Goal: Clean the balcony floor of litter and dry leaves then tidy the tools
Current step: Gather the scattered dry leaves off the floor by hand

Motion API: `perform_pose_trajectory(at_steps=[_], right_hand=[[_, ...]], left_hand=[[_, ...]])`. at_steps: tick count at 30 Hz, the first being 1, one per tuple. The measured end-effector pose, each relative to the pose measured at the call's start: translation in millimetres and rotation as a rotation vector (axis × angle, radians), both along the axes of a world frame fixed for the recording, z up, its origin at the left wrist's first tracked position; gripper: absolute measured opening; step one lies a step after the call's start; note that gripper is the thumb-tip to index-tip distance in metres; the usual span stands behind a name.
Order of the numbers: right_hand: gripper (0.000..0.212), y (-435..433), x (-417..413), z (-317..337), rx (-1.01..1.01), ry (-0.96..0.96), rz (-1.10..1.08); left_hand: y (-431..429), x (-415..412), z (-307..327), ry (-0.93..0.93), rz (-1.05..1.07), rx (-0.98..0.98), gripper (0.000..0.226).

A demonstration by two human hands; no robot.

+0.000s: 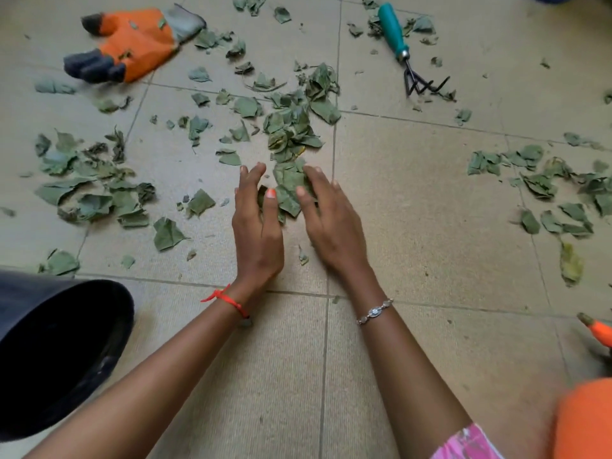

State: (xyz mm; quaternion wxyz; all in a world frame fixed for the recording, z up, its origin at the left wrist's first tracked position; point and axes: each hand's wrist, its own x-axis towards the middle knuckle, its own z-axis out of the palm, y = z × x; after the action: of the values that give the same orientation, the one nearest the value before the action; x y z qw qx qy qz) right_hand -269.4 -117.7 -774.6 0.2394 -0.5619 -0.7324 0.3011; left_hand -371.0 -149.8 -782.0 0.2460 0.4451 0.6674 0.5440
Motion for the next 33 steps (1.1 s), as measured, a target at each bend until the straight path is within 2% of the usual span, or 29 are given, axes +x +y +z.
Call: perform_pose_trajectory(at_steps=[3, 6, 10, 13, 16, 18, 20, 23, 27, 30, 33], right_hand=[[0.051, 1, 2, -2, -0.013, 0.194, -0.084], [0.057, -1, 4, -5, 0.024, 0.118, -0.024], [0.062, -2, 2, -7, 0.059, 0.073, -0.008], [0.065, -3, 2, -7, 0.068, 0.049, 0.003], [0.067, -5, 1, -4, 0.073, 0.031, 0.006], [0.067, -5, 2, -3, 0.074, 0.011, 0.016], [0.066, -4, 2, -3, 0.077, 0.002, 0.022], [0.067, -4, 2, -3, 0.087, -0.008, 0.026], [0.066, -3, 2, -5, 0.101, -0.017, 0.035], [0.069, -3, 2, -6, 0.107, -0.019, 0.032], [0.069, -2, 2, -7, 0.111, -0.024, 0.034]], left_hand=[[-5, -4, -1, 0.071, 0.017, 0.014, 0.044], [-17, -14, 2, 0.246, 0.085, -0.082, 0.051], [-38, -44, 9, 0.349, 0.315, -0.295, 0.065], [-45, -58, 11, 0.324, 0.44, -0.513, 0.074], [-44, -66, 9, 0.231, 0.43, -0.668, 0.076], [-46, -64, 7, 0.242, 0.298, -0.633, 0.073], [-50, -60, 7, 0.232, 0.141, -0.485, 0.068], [-59, -57, 9, 0.23, 0.076, -0.292, 0.064], [-72, -61, 5, 0.37, 0.254, -0.468, 0.073], [-78, -59, 5, 0.325, 0.302, -0.598, 0.079], [-70, -62, 8, 0.29, 0.346, -0.622, 0.082]])
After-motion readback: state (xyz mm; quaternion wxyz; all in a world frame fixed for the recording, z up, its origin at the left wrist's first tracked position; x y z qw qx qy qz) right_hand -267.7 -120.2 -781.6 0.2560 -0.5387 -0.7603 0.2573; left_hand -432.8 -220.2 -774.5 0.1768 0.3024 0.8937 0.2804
